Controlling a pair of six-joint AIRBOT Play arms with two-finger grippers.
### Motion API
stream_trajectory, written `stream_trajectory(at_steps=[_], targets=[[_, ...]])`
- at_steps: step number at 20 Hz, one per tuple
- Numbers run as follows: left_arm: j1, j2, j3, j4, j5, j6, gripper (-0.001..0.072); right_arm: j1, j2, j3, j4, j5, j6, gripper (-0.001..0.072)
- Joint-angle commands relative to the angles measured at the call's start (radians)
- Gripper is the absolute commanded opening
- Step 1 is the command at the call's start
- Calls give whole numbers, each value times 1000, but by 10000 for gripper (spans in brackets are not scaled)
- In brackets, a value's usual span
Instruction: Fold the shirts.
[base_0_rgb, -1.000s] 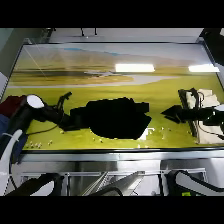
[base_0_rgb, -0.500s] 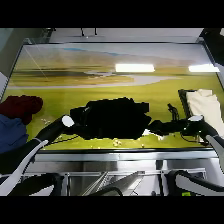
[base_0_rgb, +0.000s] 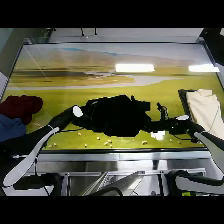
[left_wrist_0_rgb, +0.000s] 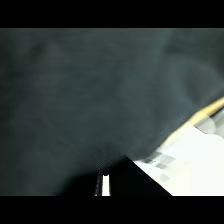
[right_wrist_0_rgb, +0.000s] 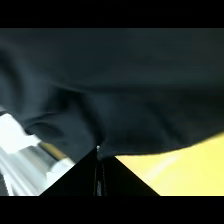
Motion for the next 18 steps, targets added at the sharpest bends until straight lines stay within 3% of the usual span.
stream_trajectory(at_steps=[1, 5, 9, 12, 15, 18], targets=[[30, 87, 63, 16, -86, 3, 13, 5, 58, 77, 62, 94, -35, 20], [57, 320, 198, 16, -202, -7, 13, 5, 251, 319, 62, 142, 24, 19], [57, 516, 529, 17, -277, -37, 13, 5, 396, 711, 26, 137, 60, 19], [57, 600, 843, 85, -346, -100, 13, 5, 439, 997, -89, 138, 126, 20], [56, 654, 1117, 198, -408, -141, 14, 5, 455, 1213, -105, 140, 129, 19], [56, 690, 1203, 249, -370, -144, 14, -5, 445, 1306, -132, 133, 128, 19]])
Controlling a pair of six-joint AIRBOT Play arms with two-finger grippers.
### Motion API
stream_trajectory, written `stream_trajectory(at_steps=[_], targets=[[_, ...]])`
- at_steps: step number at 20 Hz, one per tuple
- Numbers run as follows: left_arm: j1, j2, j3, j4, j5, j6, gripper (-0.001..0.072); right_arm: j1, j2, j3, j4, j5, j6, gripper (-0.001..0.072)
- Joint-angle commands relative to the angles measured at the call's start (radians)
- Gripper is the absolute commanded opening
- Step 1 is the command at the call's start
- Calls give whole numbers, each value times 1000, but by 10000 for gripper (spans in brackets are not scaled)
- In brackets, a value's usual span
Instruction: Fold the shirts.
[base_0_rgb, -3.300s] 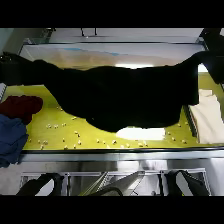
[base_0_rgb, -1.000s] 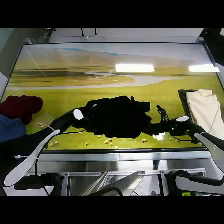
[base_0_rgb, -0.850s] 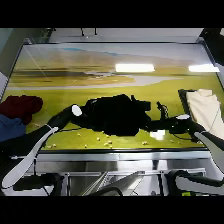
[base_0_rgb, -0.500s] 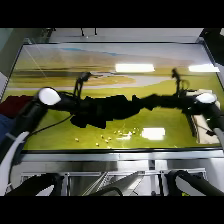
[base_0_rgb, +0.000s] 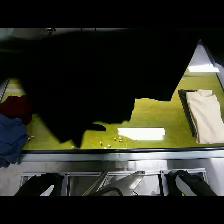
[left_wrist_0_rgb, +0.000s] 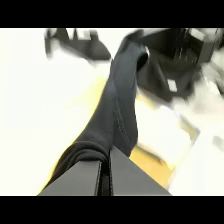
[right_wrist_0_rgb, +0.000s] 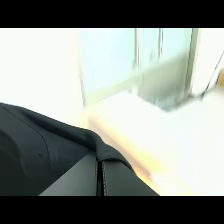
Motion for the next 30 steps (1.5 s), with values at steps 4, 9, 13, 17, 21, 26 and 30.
stream_trajectory(at_steps=[4, 9, 13, 17, 21, 26, 30], targets=[[1, -19, -26, 196, 12, -6, 14, -73, -100, 119, -27, 93, 28, 19], [2, -382, -165, 186, 58, 92, 14, -53, -340, -62, -32, 253, 60, 20], [2, -791, -56, 185, 55, 143, 14, -27, -524, -363, -189, 139, 47, 19], [5, -1111, 126, 183, 31, 117, 16, -30, -697, -489, -319, -51, 111, 20], [63, -1105, 41, 184, 49, 36, 678, -30, -763, -483, -322, -138, 104, 21], [215, -968, 15, 187, -214, -54, 676, -80, -763, -340, -400, -109, 83, 485], [287, -819, -257, 196, -370, -91, 676, -176, -770, -300, -428, -100, 45, 487]])
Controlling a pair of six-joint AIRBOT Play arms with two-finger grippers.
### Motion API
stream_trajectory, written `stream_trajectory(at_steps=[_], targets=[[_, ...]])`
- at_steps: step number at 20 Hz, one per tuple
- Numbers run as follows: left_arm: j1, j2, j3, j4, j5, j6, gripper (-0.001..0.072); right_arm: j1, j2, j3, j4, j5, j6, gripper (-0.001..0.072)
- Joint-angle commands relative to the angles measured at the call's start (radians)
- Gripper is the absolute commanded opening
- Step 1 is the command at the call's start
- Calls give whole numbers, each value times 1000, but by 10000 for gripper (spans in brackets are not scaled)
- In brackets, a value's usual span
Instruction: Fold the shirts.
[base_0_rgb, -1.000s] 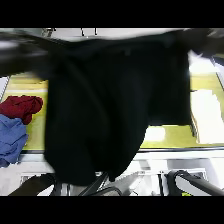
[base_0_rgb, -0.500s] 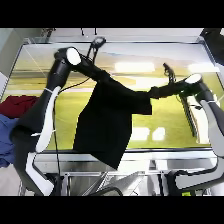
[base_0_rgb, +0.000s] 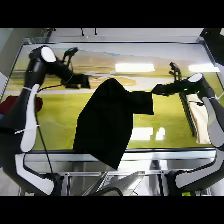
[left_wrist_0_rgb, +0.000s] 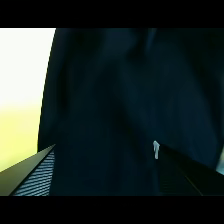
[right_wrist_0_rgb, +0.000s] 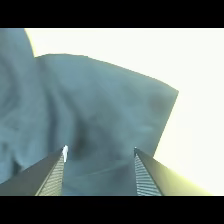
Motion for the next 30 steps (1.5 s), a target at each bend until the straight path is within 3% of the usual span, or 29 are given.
stream_trajectory(at_steps=[1, 3, 9, 16, 18, 21, 22, 23, 24, 26, 30], targets=[[61, 139, -266, 9, -126, -33, 676, -67, -22, 30, -30, 31, -80, 487], [78, 242, -513, 9, -81, -25, 676, -73, -56, 30, -31, 109, -145, 487], [129, 476, -1085, 3, 141, 2, 675, -62, -195, 31, 75, 134, -159, 487], [48, 539, -1296, -48, 370, 22, 656, -61, -276, 31, 224, 138, -168, 472], [33, 539, -1307, -48, 431, 22, 656, -61, -275, 33, 270, 146, -169, 332], [46, 539, -1307, -46, 487, 22, 649, -61, -275, 35, 337, 180, -191, 318], [60, 539, -1306, -48, 503, 22, 471, -61, -275, 35, 362, 194, -191, 288], [75, 539, -1306, -48, 505, 23, 215, -61, -275, 35, 383, 203, -191, 159], [87, 539, -1304, -55, 503, 26, 17, -62, -275, 35, 402, 213, -195, 81], [103, 539, -1275, -101, 498, 84, 15, -63, -275, 36, 418, 224, -195, 20], [153, 525, -1046, -113, 502, 128, 13, -106, -262, 36, 412, 273, -169, 19]])
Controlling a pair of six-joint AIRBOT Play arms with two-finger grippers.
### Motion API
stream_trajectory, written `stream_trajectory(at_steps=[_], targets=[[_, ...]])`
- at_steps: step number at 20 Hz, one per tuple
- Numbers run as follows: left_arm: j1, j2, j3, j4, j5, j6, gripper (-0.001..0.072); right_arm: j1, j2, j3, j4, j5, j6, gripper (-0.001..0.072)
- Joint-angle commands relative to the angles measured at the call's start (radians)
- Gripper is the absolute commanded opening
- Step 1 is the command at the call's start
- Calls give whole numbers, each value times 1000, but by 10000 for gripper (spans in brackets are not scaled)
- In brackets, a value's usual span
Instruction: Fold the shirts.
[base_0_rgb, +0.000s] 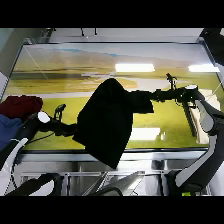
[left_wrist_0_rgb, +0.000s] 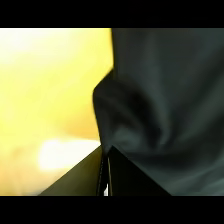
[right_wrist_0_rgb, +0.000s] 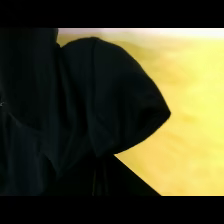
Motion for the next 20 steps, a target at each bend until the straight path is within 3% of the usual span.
stream_trajectory(at_steps=[1, 4, 7, 9, 12, 14, 17, 18, 19, 20], targets=[[55, -40, 234, 7, 0, 37, 13, -41, 16, -1, 6, 101, 39, 18], [108, -197, 555, 54, -9, 36, 13, -59, 84, -76, -127, 203, 114, 17], [121, -415, 896, 51, -18, 36, 13, -49, 261, -317, -220, 199, 170, 18], [106, -563, 1118, 49, -15, 35, 13, -36, 412, -512, -222, 165, 209, 18], [75, -759, 1421, 48, 19, 12, 13, 7, 652, -789, -222, -6, 349, 19], [59, -798, 1431, 39, 146, -8, 14, 42, 759, -911, -219, -106, 443, 20], [55, -767, 1278, -20, 275, -10, 18, 61, 823, -944, -214, -146, 431, 38], [63, -766, 1281, -19, 236, -10, 124, 59, 833, -932, -214, -145, 432, 210], [76, -766, 1305, -20, 171, -10, 503, 57, 836, -914, -217, -142, 431, 414], [93, -766, 1343, -21, 87, -10, 687, 55, 839, -891, -228, -134, 426, 500]])
